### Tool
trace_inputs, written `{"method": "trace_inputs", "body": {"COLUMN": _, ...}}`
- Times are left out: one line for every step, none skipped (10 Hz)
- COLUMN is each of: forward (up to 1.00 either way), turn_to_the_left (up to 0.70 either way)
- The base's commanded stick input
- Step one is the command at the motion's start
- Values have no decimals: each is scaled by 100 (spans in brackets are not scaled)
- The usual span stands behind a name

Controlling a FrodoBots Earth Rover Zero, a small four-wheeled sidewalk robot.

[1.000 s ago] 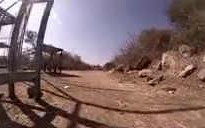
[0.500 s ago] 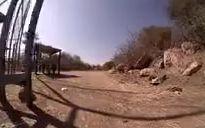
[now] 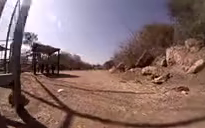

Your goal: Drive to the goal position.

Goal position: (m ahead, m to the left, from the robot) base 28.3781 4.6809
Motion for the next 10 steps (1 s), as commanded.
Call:
{"method": "trace_inputs", "body": {"forward": 50, "turn_to_the_left": 0}}
{"method": "trace_inputs", "body": {"forward": 50, "turn_to_the_left": 0}}
{"method": "trace_inputs", "body": {"forward": 50, "turn_to_the_left": 0}}
{"method": "trace_inputs", "body": {"forward": 50, "turn_to_the_left": 0}}
{"method": "trace_inputs", "body": {"forward": 50, "turn_to_the_left": 0}}
{"method": "trace_inputs", "body": {"forward": 50, "turn_to_the_left": 0}}
{"method": "trace_inputs", "body": {"forward": 50, "turn_to_the_left": 0}}
{"method": "trace_inputs", "body": {"forward": 50, "turn_to_the_left": 0}}
{"method": "trace_inputs", "body": {"forward": 50, "turn_to_the_left": 0}}
{"method": "trace_inputs", "body": {"forward": 50, "turn_to_the_left": 0}}
